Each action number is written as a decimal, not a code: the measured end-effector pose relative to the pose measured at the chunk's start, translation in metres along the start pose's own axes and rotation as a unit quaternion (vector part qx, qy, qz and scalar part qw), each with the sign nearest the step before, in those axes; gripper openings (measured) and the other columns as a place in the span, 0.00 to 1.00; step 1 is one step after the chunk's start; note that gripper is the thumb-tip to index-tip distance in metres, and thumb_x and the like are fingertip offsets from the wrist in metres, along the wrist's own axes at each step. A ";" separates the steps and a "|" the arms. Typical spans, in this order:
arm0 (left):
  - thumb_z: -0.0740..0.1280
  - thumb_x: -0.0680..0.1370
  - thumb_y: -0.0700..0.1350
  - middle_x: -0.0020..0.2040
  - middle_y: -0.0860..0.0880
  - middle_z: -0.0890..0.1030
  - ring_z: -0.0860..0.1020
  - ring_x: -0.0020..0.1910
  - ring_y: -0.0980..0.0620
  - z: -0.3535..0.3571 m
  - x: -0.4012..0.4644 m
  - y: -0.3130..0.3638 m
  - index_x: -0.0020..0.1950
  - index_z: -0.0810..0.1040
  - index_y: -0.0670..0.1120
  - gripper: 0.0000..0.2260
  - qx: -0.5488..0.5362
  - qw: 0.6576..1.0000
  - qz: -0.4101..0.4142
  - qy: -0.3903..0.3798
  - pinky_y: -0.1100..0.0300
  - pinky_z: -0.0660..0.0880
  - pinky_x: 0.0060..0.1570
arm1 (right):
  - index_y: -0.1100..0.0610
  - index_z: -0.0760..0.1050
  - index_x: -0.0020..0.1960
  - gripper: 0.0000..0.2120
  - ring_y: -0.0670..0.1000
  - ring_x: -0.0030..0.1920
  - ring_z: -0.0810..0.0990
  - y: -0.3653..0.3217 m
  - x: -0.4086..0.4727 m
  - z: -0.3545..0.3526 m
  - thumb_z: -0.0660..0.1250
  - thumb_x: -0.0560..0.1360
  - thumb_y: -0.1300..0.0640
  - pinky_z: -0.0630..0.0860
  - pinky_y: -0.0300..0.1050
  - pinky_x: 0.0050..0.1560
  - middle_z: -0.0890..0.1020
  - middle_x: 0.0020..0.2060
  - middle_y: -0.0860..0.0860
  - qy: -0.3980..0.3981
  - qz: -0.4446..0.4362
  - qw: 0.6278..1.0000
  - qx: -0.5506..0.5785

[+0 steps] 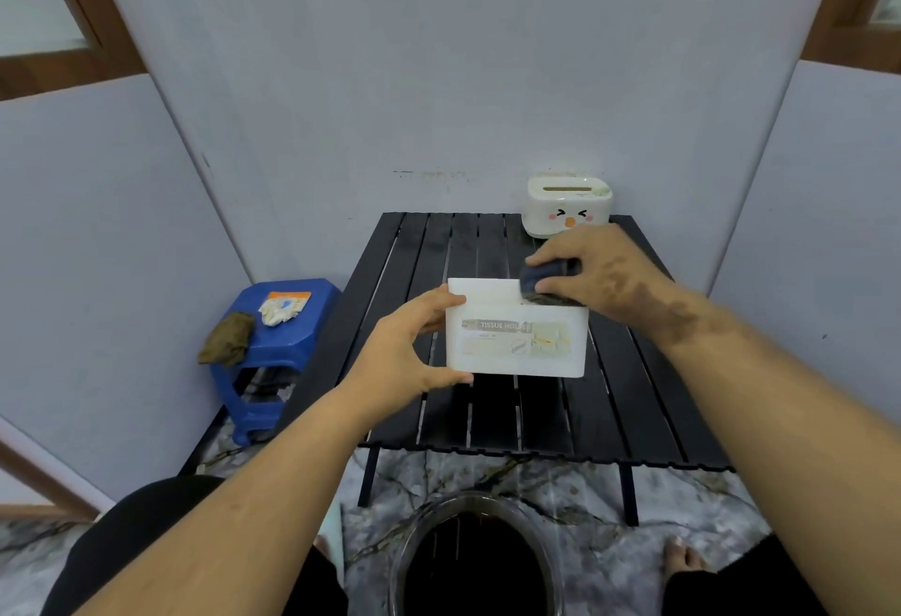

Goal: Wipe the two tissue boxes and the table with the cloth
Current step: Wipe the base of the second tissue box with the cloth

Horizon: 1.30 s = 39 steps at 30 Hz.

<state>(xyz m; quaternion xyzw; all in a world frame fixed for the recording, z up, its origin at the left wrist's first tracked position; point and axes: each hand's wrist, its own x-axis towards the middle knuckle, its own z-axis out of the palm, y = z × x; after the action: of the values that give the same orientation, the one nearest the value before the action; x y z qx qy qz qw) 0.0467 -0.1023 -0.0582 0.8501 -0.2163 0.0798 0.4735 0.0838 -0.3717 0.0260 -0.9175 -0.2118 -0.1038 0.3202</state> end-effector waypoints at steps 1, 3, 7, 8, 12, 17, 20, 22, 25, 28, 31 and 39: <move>0.84 0.65 0.39 0.70 0.68 0.72 0.75 0.65 0.66 0.000 0.000 0.001 0.68 0.73 0.62 0.38 0.006 1.000 0.000 -0.004 0.72 0.72 0.63 | 0.52 0.83 0.54 0.14 0.44 0.52 0.78 -0.006 0.009 0.006 0.77 0.69 0.57 0.73 0.36 0.55 0.81 0.46 0.42 -0.029 -0.010 0.999 -0.015; 0.84 0.66 0.40 0.66 0.72 0.73 0.76 0.64 0.67 0.000 0.001 0.003 0.68 0.72 0.63 0.38 0.018 1.000 0.001 -0.006 0.73 0.71 0.62 | 0.52 0.83 0.55 0.14 0.43 0.50 0.77 -0.022 0.024 0.017 0.75 0.70 0.57 0.71 0.32 0.52 0.81 0.47 0.44 -0.059 -0.049 0.995 -0.061; 0.84 0.66 0.41 0.62 0.68 0.77 0.77 0.62 0.65 -0.001 0.003 0.004 0.64 0.70 0.69 0.38 0.024 1.000 0.004 -0.001 0.74 0.71 0.61 | 0.53 0.83 0.55 0.12 0.40 0.48 0.76 -0.040 0.038 0.028 0.74 0.71 0.58 0.69 0.25 0.47 0.81 0.48 0.43 -0.090 -0.100 0.988 -0.081; 0.85 0.65 0.41 0.62 0.67 0.77 0.77 0.62 0.65 -0.001 0.003 0.003 0.64 0.70 0.69 0.38 0.020 1.000 0.002 0.000 0.74 0.71 0.61 | 0.52 0.83 0.55 0.12 0.40 0.48 0.77 -0.038 0.038 0.024 0.74 0.71 0.58 0.70 0.25 0.47 0.80 0.47 0.42 -0.101 -0.097 0.987 -0.081; 0.84 0.65 0.39 0.65 0.69 0.74 0.75 0.63 0.68 0.000 0.004 0.001 0.67 0.71 0.63 0.39 -0.001 1.000 -0.006 -0.006 0.75 0.70 0.61 | 0.49 0.84 0.52 0.12 0.39 0.46 0.79 -0.007 0.028 -0.008 0.77 0.69 0.58 0.70 0.23 0.43 0.81 0.42 0.38 -0.107 -0.023 0.992 -0.064; 0.84 0.65 0.39 0.67 0.67 0.73 0.76 0.64 0.63 0.001 0.004 -0.001 0.67 0.71 0.63 0.38 0.004 1.000 0.003 -0.009 0.77 0.70 0.59 | 0.47 0.84 0.48 0.12 0.42 0.45 0.79 0.005 0.023 -0.011 0.78 0.67 0.58 0.70 0.25 0.43 0.83 0.42 0.42 -0.078 0.016 0.996 -0.027; 0.85 0.65 0.39 0.66 0.69 0.73 0.77 0.63 0.62 0.000 0.004 -0.001 0.66 0.71 0.63 0.38 0.007 1.000 0.008 -0.008 0.75 0.72 0.59 | 0.49 0.84 0.49 0.11 0.39 0.47 0.80 -0.012 0.034 0.006 0.77 0.68 0.59 0.73 0.26 0.44 0.83 0.43 0.40 -0.095 -0.006 0.995 -0.005; 0.85 0.64 0.39 0.66 0.71 0.72 0.78 0.63 0.62 -0.001 0.003 -0.002 0.66 0.71 0.63 0.38 0.005 1.000 0.008 0.000 0.73 0.72 0.61 | 0.48 0.84 0.50 0.12 0.37 0.47 0.80 -0.014 0.038 0.006 0.76 0.69 0.59 0.74 0.28 0.47 0.83 0.44 0.40 -0.110 -0.016 0.994 0.001; 0.85 0.65 0.39 0.67 0.72 0.72 0.77 0.64 0.62 -0.001 0.000 -0.003 0.65 0.70 0.68 0.39 0.010 1.000 0.006 0.005 0.72 0.72 0.63 | 0.48 0.84 0.51 0.12 0.35 0.46 0.79 0.008 0.029 -0.008 0.76 0.69 0.58 0.72 0.28 0.47 0.83 0.43 0.39 -0.085 -0.010 0.996 0.023; 0.84 0.65 0.39 0.66 0.74 0.73 0.76 0.64 0.65 -0.001 -0.001 -0.002 0.64 0.70 0.68 0.39 0.019 1.000 0.018 0.001 0.72 0.71 0.63 | 0.49 0.83 0.52 0.12 0.45 0.50 0.82 0.041 0.005 -0.015 0.76 0.70 0.60 0.78 0.41 0.54 0.84 0.46 0.45 -0.012 0.022 0.994 0.107; 0.84 0.65 0.39 0.72 0.66 0.71 0.76 0.66 0.61 0.000 -0.001 -0.005 0.68 0.72 0.59 0.37 0.030 0.999 0.046 0.000 0.69 0.72 0.65 | 0.51 0.83 0.53 0.14 0.47 0.51 0.82 0.063 -0.017 -0.002 0.75 0.70 0.63 0.79 0.45 0.56 0.85 0.48 0.47 0.041 0.034 0.988 0.146; 0.84 0.67 0.45 0.74 0.59 0.70 0.74 0.70 0.58 0.003 -0.005 -0.005 0.72 0.70 0.58 0.38 -0.008 1.000 0.004 0.000 0.65 0.71 0.69 | 0.59 0.81 0.56 0.09 0.57 0.49 0.84 0.070 -0.040 0.043 0.67 0.77 0.66 0.81 0.48 0.50 0.85 0.47 0.56 0.136 0.143 0.930 0.311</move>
<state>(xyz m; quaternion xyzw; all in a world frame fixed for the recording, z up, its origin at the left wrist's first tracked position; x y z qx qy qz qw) 0.0440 -0.1009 -0.0652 0.8454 -0.2201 0.0801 0.4801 0.0826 -0.4071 -0.0584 -0.7696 -0.0547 -0.1098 0.6266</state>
